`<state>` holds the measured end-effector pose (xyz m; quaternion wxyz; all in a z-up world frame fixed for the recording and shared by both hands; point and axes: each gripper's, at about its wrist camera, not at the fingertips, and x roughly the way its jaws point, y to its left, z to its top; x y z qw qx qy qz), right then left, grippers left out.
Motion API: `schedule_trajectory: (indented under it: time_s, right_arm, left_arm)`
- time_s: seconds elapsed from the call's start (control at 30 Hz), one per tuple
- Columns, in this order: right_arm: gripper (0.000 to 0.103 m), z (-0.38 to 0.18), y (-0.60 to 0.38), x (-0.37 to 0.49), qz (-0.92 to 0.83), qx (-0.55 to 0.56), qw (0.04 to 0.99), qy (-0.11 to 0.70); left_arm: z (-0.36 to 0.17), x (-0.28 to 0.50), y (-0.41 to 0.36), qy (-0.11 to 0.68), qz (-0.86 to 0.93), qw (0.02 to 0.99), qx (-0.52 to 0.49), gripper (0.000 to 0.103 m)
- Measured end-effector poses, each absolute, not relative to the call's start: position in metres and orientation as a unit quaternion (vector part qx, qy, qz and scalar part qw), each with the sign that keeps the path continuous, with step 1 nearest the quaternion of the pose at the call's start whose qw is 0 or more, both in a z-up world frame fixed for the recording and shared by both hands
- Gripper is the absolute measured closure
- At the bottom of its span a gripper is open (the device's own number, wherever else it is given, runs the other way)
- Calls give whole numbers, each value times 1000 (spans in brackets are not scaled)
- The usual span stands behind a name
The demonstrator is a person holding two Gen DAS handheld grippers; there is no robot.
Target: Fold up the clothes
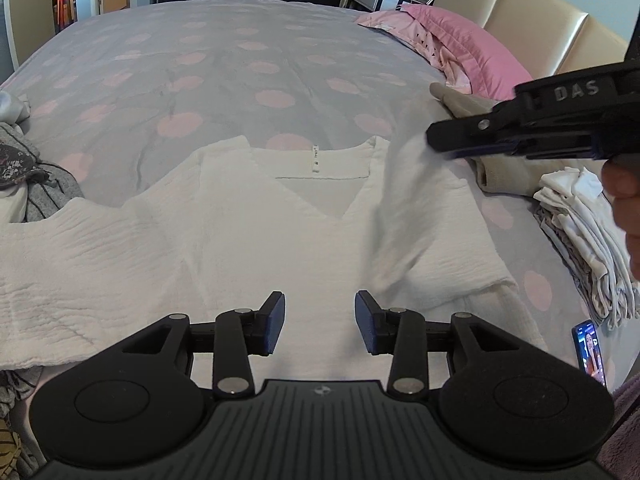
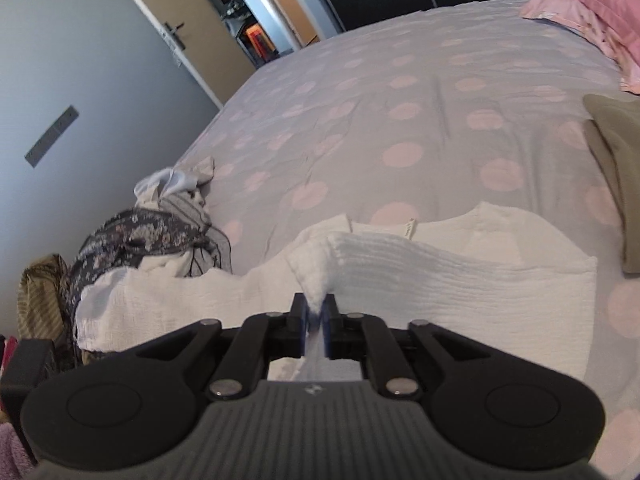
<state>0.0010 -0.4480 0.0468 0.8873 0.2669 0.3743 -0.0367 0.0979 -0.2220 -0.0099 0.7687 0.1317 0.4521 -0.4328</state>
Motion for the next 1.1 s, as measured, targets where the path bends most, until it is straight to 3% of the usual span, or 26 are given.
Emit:
schedule_trajectory:
  time_s: [0.07, 0.33, 0.5, 0.83, 0.93, 1.1]
  right_arm:
    - [72, 40, -443, 8, -39, 259, 884, 387]
    - [67, 27, -460, -2, -73, 247, 877, 406]
    - [64, 16, -493, -27, -127, 233, 867, 423]
    - [61, -12, -554, -81, -233, 231, 828, 455]
    - [61, -32, -557, -90, -235, 221, 813, 484]
    - [61, -66, -548, -100, -210, 197, 799, 528]
  left_arm:
    - [-13, 100, -222, 454, -428, 769, 136, 66]
    - [-36, 126, -230, 475, -393, 771, 162, 66]
    - [-69, 156, -246, 514, -369, 764, 126, 66]
    - [-99, 146, -272, 515, -373, 759, 138, 66]
    - [-105, 140, -276, 503, -370, 767, 147, 71]
    - [-97, 139, -279, 495, -372, 774, 130, 93]
